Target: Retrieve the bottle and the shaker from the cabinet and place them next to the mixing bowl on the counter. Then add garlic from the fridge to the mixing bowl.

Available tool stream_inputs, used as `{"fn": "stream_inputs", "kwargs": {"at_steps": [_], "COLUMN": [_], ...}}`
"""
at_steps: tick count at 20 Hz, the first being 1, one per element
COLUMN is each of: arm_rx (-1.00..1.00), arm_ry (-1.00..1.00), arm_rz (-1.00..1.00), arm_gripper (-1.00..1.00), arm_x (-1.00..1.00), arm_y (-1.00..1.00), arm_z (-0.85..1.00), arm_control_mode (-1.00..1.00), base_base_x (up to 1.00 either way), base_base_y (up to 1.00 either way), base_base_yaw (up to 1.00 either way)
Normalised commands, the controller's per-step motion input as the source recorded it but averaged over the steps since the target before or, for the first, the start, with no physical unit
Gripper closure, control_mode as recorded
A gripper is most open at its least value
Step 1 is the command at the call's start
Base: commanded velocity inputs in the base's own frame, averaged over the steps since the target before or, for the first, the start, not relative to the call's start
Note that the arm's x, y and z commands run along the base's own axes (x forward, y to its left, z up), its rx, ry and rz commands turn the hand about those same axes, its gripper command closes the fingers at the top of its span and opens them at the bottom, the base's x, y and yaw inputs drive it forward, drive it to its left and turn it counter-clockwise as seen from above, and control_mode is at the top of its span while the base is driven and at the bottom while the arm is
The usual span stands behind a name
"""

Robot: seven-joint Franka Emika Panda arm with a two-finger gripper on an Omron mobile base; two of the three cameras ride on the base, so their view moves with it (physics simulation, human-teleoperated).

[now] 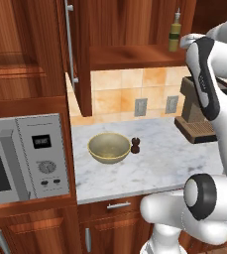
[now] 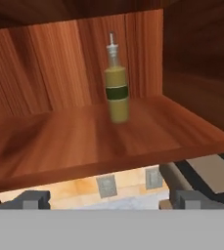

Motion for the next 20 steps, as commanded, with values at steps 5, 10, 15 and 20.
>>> {"fn": "stream_inputs", "kwargs": {"at_steps": [5,10,15,20], "arm_rx": [-0.11,-0.07,0.0,0.0], "arm_ry": [0.0,0.11,0.03,0.0], "arm_rz": [0.07,-0.02,-0.13,-0.12], "arm_gripper": [-1.0,-1.0,-1.0,-1.0], "arm_x": [0.21,0.41,0.6,0.52], "arm_y": [0.0,0.0,0.0,0.0], "arm_z": [0.04,0.02,0.0,0.0], "arm_control_mode": [-1.0,-1.0,-1.0,-1.0], "base_base_x": [0.0,0.0,0.0,0.0], "base_base_y": [0.0,0.0,0.0,0.0], "base_base_yaw": [0.0,0.0,0.0,0.0]}}
